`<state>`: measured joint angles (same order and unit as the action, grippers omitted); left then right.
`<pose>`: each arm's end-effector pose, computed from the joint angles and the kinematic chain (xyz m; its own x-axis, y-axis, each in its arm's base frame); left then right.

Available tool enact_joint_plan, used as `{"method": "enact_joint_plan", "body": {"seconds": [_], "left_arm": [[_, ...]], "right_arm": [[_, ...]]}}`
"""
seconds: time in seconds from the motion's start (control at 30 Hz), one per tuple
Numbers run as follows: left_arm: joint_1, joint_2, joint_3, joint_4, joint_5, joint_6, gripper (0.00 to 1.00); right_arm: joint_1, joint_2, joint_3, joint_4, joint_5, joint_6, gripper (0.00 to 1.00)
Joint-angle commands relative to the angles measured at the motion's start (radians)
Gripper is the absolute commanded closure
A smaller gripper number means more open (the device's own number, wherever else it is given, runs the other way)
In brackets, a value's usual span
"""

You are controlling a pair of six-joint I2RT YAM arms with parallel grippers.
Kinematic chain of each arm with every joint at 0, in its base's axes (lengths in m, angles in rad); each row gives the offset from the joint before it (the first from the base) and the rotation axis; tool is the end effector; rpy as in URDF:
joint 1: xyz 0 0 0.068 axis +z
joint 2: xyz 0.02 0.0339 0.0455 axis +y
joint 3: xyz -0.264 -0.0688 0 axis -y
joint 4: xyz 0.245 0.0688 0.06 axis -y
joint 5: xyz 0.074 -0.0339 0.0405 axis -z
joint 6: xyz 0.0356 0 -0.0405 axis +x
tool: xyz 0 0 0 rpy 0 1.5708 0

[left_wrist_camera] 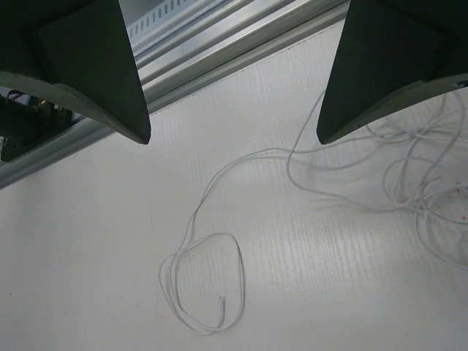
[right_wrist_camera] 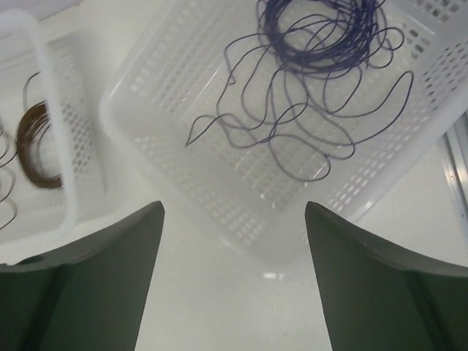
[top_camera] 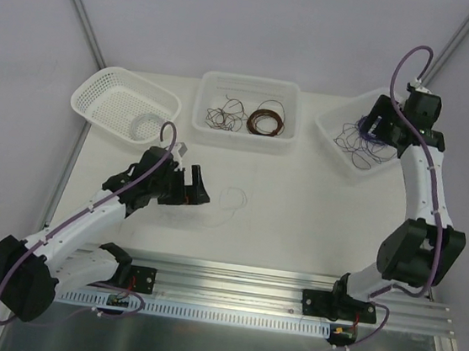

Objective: Untangle the cables

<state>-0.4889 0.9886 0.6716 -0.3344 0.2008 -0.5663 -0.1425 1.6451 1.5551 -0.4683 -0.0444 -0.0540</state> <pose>0.1846 -0.1063 0.2486 -0.7738 -0.1839 -0.6062 0.2194 0.8200 -0.5287 0.3783 -0.0527 0.3565 -0.5293 0.0215 -0.8482 0.0762 0.9968 -0.0223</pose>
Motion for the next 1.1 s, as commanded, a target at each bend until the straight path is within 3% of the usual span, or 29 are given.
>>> {"method": "enact_joint_plan", "body": {"seconds": [0.0,0.23,0.5,0.83,1.07], "left_arm": [[0.007,0.025,-0.010,0.001,-0.028,-0.021,0.01],[-0.022,0.117,0.043,0.000,0.025,0.038,0.03],[-0.244,0.301,0.155,-0.035,-0.083,0.223,0.05],[-0.336,0.524,0.295,-0.195,-0.187,0.491,0.14],[-0.341,0.599,0.329,-0.270,-0.195,0.578,0.26]], "right_arm": [[0.072,-0.227,-0.079,-0.021,-0.092,0.039,0.16],[0.224,-0.514,-0.410,-0.032,-0.147,0.097,0.12],[0.352,-0.726,-0.613,-0.038,-0.219,0.140,0.11],[0.389,-0.864,-0.691,-0.084,-0.249,0.117,0.08],[0.389,-0.878,-0.695,-0.086,-0.264,0.114,0.07]]}}
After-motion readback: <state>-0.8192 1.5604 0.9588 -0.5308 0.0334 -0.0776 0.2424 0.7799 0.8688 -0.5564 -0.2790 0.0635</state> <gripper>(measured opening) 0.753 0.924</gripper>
